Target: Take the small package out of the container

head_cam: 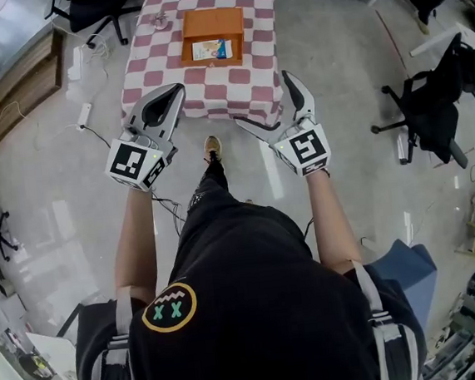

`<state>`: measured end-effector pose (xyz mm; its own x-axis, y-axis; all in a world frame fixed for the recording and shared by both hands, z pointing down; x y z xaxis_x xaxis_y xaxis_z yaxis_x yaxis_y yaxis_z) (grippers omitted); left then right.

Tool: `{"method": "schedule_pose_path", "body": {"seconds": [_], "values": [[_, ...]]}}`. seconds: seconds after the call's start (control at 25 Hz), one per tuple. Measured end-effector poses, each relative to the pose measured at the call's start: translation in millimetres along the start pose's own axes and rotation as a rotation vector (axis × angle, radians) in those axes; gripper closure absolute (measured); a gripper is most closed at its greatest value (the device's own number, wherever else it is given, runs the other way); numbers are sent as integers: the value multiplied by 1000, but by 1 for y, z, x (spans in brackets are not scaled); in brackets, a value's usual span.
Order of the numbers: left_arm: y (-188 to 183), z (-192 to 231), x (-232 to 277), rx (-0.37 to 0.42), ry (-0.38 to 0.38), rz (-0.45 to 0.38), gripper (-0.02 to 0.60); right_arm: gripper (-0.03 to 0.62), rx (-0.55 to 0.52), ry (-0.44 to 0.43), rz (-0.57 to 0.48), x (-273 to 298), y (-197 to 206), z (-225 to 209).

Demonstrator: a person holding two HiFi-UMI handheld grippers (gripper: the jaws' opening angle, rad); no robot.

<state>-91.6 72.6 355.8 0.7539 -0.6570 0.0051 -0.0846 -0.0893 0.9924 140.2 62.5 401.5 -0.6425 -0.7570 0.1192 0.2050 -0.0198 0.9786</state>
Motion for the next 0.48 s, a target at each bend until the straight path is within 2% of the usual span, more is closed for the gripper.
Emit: {"method": "schedule_pose_path", "body": {"seconds": [0.48], "values": [[32,114,53,-56,28,17,565,0,14,-7,78,114,10,-41]]}}
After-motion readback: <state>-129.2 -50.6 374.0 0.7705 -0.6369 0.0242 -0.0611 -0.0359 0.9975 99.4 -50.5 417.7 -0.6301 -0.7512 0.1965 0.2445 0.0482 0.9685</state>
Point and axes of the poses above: the fingertips, and each gripper's own axes: x forward along the fingers, z to its left, y out of its underside, the point moved 7 cm from there along -x, backward along the fingers, and after that the axes turned 6 degrees about y, right-handed, at the moved point
